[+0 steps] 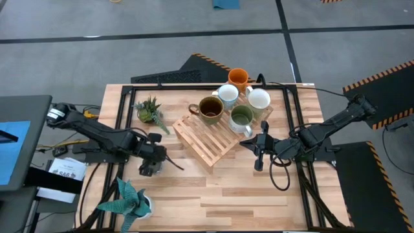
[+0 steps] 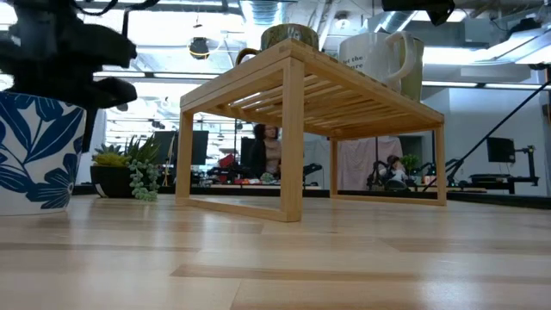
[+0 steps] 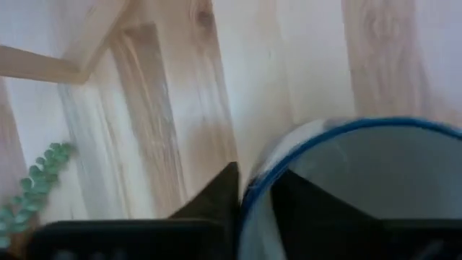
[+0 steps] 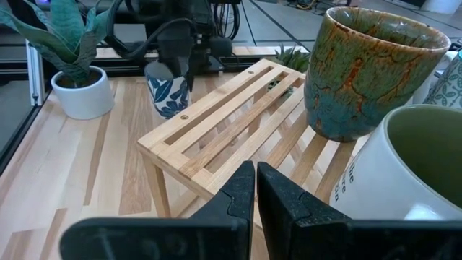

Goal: Place coffee mugs
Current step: Put the blue patterned mug on the shelf

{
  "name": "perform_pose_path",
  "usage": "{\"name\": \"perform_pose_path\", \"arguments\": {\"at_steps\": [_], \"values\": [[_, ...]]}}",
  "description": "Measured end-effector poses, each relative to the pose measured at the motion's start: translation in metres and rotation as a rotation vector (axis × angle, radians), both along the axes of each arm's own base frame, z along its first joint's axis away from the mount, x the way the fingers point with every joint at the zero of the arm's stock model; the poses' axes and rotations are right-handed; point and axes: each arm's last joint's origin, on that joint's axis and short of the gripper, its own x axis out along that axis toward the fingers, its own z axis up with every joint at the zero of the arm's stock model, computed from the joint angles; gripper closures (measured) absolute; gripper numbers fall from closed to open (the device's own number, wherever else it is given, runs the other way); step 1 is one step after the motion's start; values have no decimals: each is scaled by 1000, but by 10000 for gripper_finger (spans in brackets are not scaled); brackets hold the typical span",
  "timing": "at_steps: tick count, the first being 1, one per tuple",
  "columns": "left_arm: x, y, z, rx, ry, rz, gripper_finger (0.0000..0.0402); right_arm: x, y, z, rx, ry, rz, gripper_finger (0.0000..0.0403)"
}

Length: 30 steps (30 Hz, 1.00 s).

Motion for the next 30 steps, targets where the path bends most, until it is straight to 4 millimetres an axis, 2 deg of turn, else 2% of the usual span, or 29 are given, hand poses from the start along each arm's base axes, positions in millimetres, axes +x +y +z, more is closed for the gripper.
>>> {"name": "perform_pose_path", "arguments": {"at_steps": [3, 7, 14, 17, 20, 23, 30], "values": [[5, 4, 15, -25, -7, 38, 387, 0, 0, 0, 0, 0, 0, 359], [16, 5, 53, -21, -93, 58, 391, 0, 0, 0, 0, 0, 0, 359], [27, 9, 151, 13, -376, 93, 394, 0, 0, 0, 3, -5, 0, 359], [33, 9, 184, 42, -473, 50, 395, 0, 0, 1, 4, -7, -1, 359], [48, 9, 197, 90, -476, 18, 395, 0, 0, 1, 4, -8, -1, 359], [75, 12, 204, 149, -457, 0, 395, 0, 0, 1, 5, -9, -1, 359], [140, 38, 216, 165, -445, 55, 396, 0, 0, 1, 6, -11, -1, 359]]}}
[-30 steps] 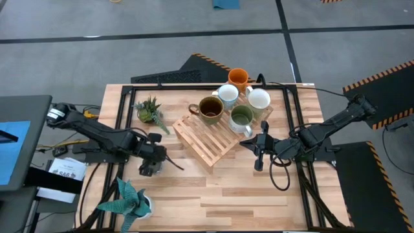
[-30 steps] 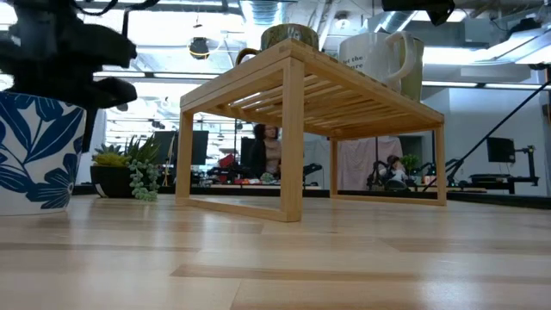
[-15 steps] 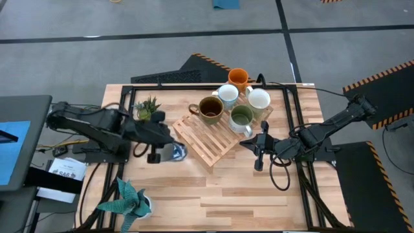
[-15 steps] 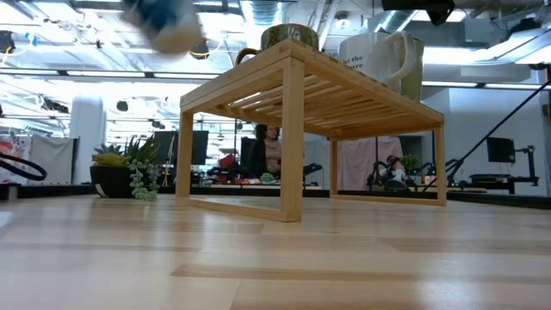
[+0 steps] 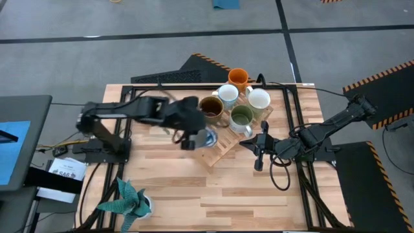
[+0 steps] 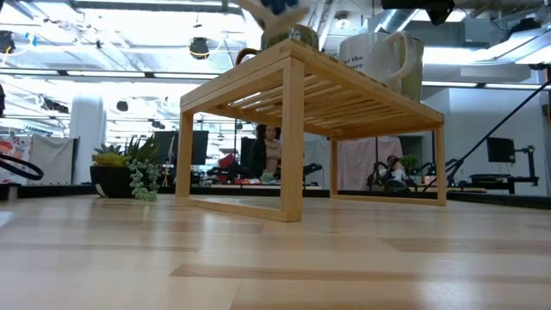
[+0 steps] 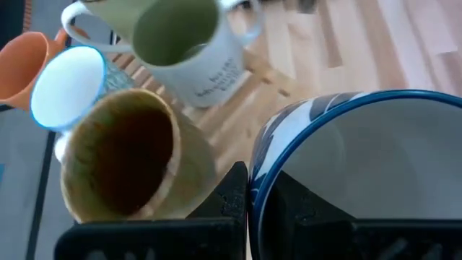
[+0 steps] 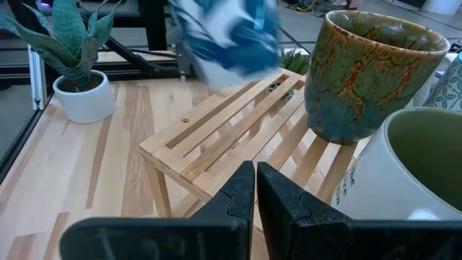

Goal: Place coffee mugs
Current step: Put the blue patterned mug on the shelf

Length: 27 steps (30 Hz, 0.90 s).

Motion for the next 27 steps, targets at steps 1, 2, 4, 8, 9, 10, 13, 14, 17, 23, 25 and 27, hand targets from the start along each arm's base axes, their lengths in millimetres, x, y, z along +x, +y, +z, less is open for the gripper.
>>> {"name": "perform_pose_path", "arguments": {"at_steps": [1, 2, 4, 8, 9, 10, 13, 14, 17, 23, 25, 27], "values": [[7, 4, -1, 4, 10, 5, 396, 0, 0, 0, 0, 0, 0, 359], [14, 9, -2, 6, 20, 8, 396, 0, 0, 0, 0, 0, 0, 359], [26, 16, -5, 15, 43, 17, 396, 0, 0, 0, 0, 0, 0, 359], [42, 26, -20, -8, 118, 8, 395, 0, 0, 0, 0, 0, 0, 359], [45, 26, -23, -19, 127, -1, 394, 0, 0, 0, 0, 0, 0, 359], [48, 27, -26, -30, 135, -8, 394, 0, 0, 0, 0, 1, 0, 359], [54, 26, -33, -41, 154, -20, 393, 0, 0, 0, -2, 3, 0, 359], [55, 26, -35, -38, 159, -22, 392, 0, 0, 0, -2, 3, 0, 359], [58, 27, -37, -21, 159, -34, 392, 0, 0, 0, -3, 4, 0, 359], [64, 28, -42, 31, 163, -30, 391, 0, 0, 0, -3, 4, 0, 359], [65, 28, -42, 37, 164, -35, 390, 0, 0, 0, -3, 3, 0, 359], [65, 28, -42, 41, 162, -41, 388, 0, 0, 0, -3, 4, 0, 359]]}}
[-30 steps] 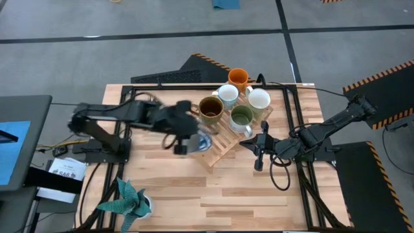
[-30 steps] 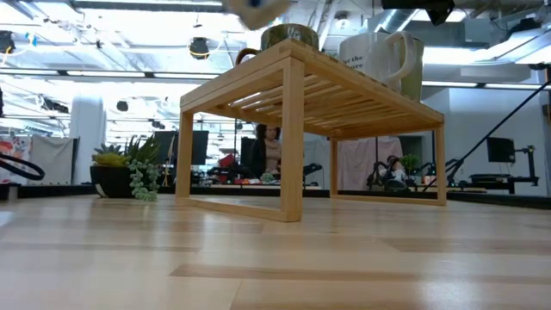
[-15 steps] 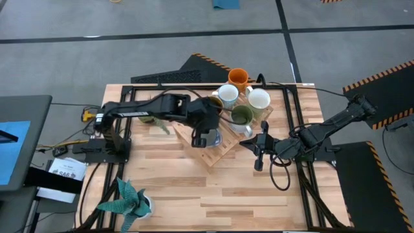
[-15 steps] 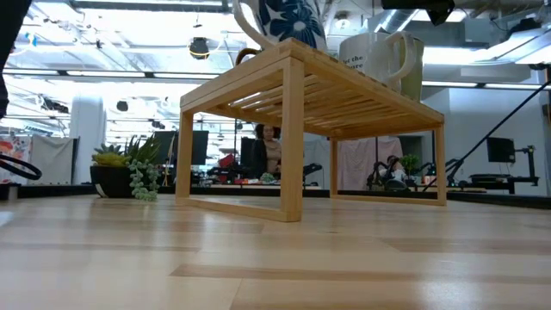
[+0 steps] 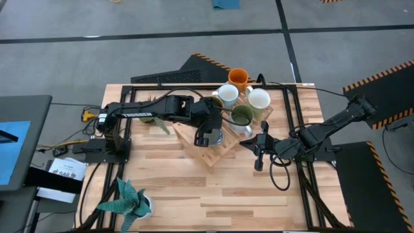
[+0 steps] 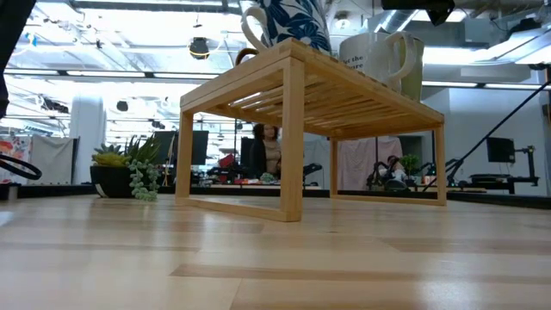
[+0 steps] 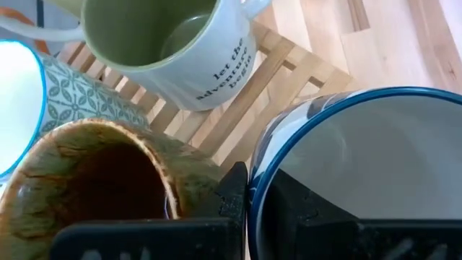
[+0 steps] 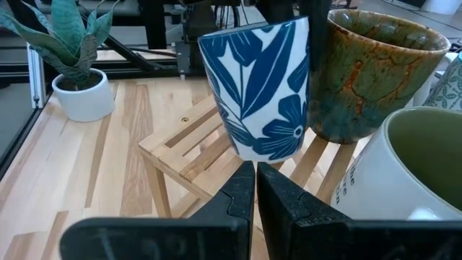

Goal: Place coffee mugs
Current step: Put the blue patterned mug on the shelf

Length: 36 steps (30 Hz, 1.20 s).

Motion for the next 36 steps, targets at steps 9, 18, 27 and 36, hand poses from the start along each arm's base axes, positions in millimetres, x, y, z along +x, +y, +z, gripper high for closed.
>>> {"name": "perform_pose_path", "arguments": {"at_steps": [9, 18, 27, 36], "values": [[4, 1, 0, 30, -25, 8, 325, 0, 0, 0, 0, 0, -2, 359], [4, 1, 5, 62, -57, 5, 271, 2, -5, 0, -1, 4, -25, 359], [5, 1, 6, 62, -74, 9, 247, 2, -5, 0, 0, 4, -25, 359], [5, 1, 6, 59, -77, 13, 246, 2, -5, 0, 0, 3, -25, 359]]}}
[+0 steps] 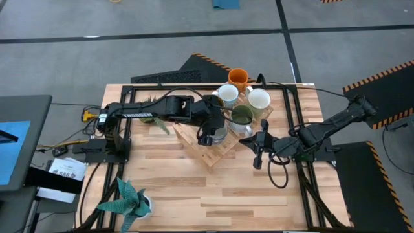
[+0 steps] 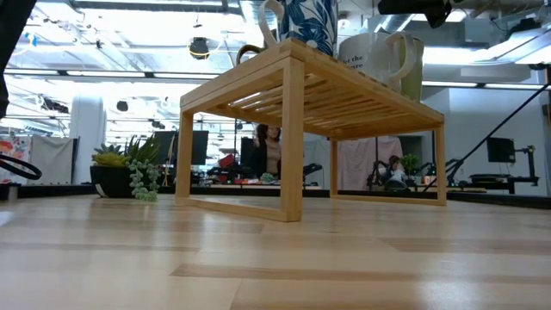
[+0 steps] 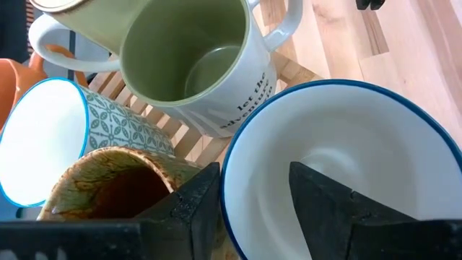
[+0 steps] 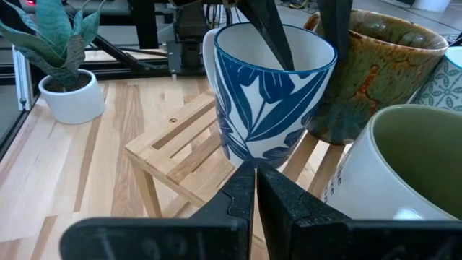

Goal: Place coffee mugs
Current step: Put the blue patterned mug on the shelf, then return to Home Position

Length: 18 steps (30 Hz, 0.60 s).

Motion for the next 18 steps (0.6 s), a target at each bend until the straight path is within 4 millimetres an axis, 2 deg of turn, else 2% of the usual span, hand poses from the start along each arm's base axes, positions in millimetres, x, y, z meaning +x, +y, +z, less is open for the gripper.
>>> {"name": "perform_pose_path", "arguments": {"at_steps": [10, 18], "values": [[0, 0, 1, -1, -2, 2, 242, 0, 0, 0, 1, -1, 0, 359], [-4, 0, 21, 4, -65, 5, 222, 0, 0, 0, 1, -2, 0, 359]]}}
